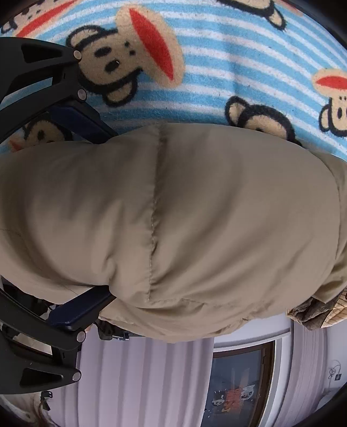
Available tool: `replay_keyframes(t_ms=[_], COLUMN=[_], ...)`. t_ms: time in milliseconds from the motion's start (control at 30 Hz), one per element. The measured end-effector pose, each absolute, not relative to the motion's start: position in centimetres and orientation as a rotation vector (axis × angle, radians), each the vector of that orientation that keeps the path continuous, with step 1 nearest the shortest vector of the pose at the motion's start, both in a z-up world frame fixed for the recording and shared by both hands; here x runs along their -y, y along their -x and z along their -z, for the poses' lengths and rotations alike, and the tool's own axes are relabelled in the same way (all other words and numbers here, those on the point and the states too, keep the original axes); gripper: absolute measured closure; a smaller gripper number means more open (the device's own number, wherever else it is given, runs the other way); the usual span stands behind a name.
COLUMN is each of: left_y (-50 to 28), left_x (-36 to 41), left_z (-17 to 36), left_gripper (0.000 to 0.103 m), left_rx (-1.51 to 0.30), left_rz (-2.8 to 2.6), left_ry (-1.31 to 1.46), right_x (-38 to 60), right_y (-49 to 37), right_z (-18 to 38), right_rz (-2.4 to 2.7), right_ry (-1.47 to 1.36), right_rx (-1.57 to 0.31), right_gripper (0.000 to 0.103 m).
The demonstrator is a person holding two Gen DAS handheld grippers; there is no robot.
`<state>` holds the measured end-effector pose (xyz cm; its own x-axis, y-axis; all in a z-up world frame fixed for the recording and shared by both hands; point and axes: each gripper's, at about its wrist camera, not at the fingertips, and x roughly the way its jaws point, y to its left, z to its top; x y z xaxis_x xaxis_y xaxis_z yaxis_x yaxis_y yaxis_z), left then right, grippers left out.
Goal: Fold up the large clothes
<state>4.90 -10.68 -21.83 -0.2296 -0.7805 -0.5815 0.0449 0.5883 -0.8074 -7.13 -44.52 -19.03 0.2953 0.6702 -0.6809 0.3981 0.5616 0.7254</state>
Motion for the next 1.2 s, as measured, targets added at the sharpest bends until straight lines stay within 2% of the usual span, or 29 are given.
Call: replay_keyframes(t_ms=[200, 267, 300, 333, 400, 667, 967, 1200], left_y=[-4.8, -4.6, -4.4, -4.3, -4.2, -6.3, -14.3, -16.9], left_x=[12.7, 13.2, 13.5, 13.6, 13.5, 10.5, -0.6, -5.7], left_z=[22.5, 21.5, 20.7, 20.1, 18.8, 14.0, 11.6, 17.4], left_gripper=[0.000, 0.004, 0.006, 0.010, 0.014, 0.014, 0.014, 0.014], left_rx=[-1.646, -1.622, -1.605, -1.591, -1.564, -1.452, -1.403, -1.481], left_rz=[0.846, 0.839, 0.843, 0.848, 0.867, 0.930, 0.847, 0.661], left_ry=[0.641, 0.607, 0.582, 0.565, 0.559, 0.533, 0.473, 0.515], right_x=[43.3, 43.3, 43.2, 43.2, 42.9, 38.7, 27.8, 20.8], right_y=[5.4, 5.3, 5.2, 5.3, 5.2, 1.7, -7.5, -14.0], right_z=[20.5, 20.7, 20.6, 20.4, 19.8, 15.5, 15.6, 20.8], right_rz=[-0.240, -0.239, -0.246, -0.250, -0.257, -0.335, -0.390, -0.360], right_ry=[-1.100, -1.143, -1.165, -1.184, -1.182, -1.107, -1.074, -1.026], right_rx=[-1.318, -1.317, -1.308, -1.296, -1.285, -1.207, -1.145, -1.278], right_gripper=[0.001, 0.013, 0.028, 0.035, 0.041, 0.042, 0.042, 0.042])
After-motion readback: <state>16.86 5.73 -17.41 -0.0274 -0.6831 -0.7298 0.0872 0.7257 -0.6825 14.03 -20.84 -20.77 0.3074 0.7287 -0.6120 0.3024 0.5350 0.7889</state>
